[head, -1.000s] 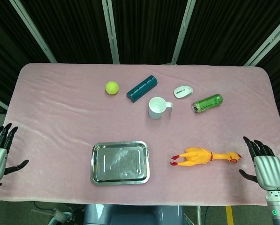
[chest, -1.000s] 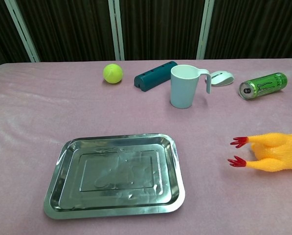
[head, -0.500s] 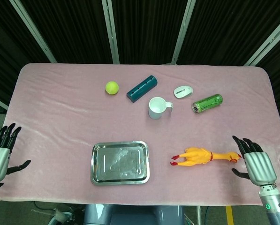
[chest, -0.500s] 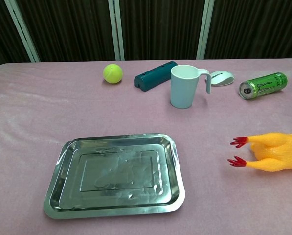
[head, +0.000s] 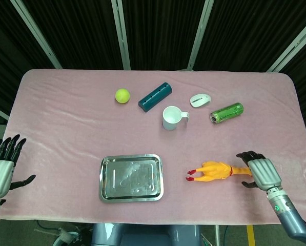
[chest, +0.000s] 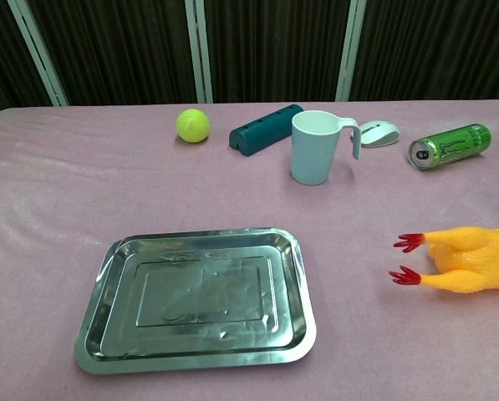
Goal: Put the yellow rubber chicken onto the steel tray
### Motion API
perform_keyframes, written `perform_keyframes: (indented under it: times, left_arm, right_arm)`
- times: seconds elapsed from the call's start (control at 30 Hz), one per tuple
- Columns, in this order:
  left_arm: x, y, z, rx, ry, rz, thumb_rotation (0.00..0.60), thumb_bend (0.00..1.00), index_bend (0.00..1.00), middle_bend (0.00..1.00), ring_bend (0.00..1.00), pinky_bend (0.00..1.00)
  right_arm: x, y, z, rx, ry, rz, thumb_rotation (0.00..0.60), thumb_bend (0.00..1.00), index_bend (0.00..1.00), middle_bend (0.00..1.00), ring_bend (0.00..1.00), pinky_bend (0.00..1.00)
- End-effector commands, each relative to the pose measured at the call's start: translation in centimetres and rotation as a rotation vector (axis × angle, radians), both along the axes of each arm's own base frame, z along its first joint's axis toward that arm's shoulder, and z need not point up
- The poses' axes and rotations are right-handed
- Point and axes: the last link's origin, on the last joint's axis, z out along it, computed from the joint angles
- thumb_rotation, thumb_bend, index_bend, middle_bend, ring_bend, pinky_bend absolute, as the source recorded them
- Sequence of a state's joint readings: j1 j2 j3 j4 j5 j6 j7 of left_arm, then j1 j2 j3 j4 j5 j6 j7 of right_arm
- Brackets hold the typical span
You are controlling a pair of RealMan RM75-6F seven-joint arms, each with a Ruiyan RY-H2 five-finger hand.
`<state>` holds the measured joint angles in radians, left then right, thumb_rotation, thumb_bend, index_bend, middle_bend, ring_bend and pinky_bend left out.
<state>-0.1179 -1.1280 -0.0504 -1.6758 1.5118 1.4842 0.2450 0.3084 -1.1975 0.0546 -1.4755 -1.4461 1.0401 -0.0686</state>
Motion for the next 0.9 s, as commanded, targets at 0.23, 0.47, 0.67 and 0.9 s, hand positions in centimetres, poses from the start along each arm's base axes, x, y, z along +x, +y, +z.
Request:
perform_keyframes:
  times: [0.23,0.47,0.67,0.9]
  left_arm:
    - [0.3,0.2,-0.2,-0.012,0.004,-0.001,0.600,0.00,0.00,0.00,0.00,0.00]
    - [0.2,0.2,-0.2,-0.018,0.003,0.007,0.600,0.00,0.00,0.00,0.00,0.00]
    - [-0.1,0.2,-0.1,-0.015,0.002,0.015,0.600,0.00,0.00,0.00,0.00,0.00]
    - [-0.3,0.1,-0.1,-0.015,-0.001,0.021,0.600,0.00,0.00,0.00,0.00,0.00]
  right_arm:
    - [-0.7,-1.1,-1.7,0.047,-0.008,-0.031,0.600,0.18,0.31,0.30,0.23,0.29]
    - [-1.1,-1.3,-2.5,0.072,-0.009,-0.049,0.600,0.19,0.32,0.30,0.24,0.29]
    - [-1.6,-1.7,-2.8,0.081,0.001,-0.068,0.600,0.22,0.39,0.35,0.28,0.33]
    - [-1.6,-2.1,-3.2,0.081,-0.016,-0.068,0.600,0.30,0.49,0.44,0.38,0.45]
